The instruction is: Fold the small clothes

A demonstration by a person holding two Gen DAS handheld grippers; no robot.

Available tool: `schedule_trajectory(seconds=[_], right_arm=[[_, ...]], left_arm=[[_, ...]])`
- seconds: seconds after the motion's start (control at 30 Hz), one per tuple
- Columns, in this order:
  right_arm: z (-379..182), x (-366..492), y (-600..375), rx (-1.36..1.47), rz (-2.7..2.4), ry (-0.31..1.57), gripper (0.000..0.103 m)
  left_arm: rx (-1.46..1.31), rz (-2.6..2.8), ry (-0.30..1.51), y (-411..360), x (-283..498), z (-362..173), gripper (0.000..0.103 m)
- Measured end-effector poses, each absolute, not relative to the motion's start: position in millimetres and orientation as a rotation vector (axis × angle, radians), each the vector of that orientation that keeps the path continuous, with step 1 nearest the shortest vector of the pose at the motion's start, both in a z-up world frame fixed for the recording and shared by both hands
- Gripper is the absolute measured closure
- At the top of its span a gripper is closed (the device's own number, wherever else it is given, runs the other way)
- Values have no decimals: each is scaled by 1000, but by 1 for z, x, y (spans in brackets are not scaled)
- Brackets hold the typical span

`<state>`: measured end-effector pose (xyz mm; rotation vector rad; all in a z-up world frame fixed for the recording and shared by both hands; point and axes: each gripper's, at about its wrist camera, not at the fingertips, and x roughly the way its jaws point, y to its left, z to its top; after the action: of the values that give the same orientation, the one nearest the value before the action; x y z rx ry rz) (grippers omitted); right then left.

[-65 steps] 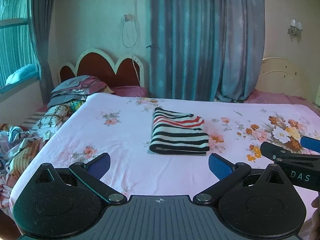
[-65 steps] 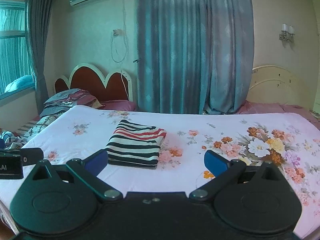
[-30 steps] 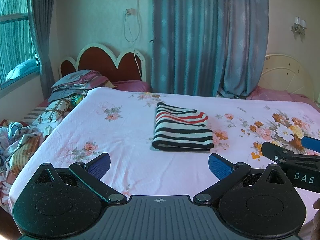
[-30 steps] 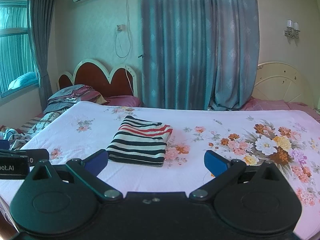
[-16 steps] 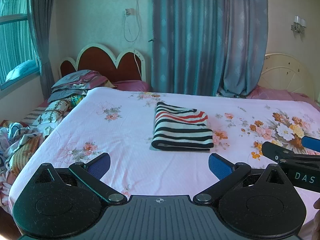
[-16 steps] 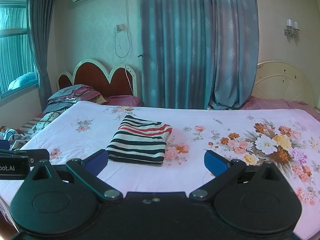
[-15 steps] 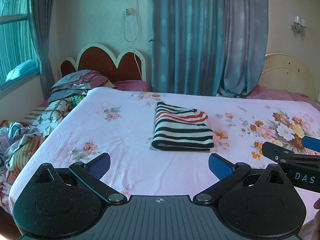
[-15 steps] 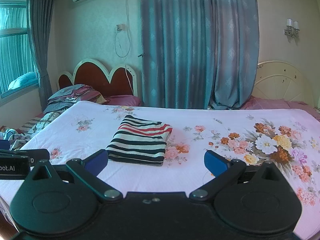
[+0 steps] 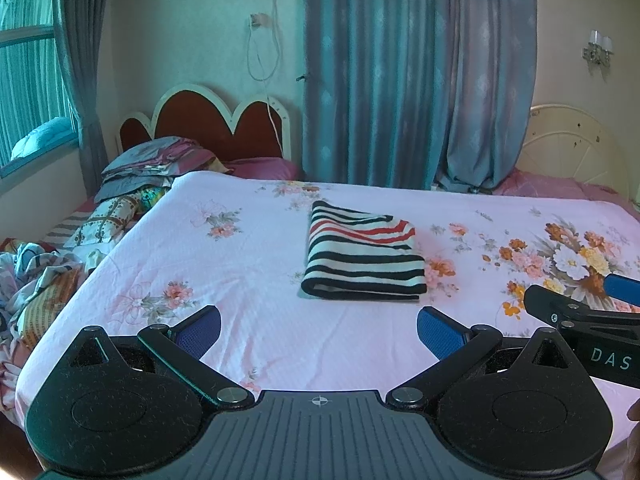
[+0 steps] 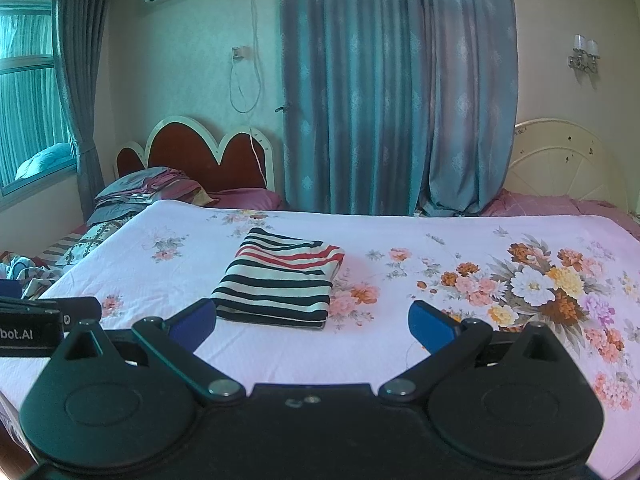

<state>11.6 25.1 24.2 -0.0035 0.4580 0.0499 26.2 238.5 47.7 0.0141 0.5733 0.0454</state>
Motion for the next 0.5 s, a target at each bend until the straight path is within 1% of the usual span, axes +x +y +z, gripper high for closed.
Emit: schedule_trajectory(seconds=[0.5], right_arm=[[18, 18, 21, -2, 51, 475, 1]], left_arm=[[19, 34, 579, 236, 34, 43, 0]])
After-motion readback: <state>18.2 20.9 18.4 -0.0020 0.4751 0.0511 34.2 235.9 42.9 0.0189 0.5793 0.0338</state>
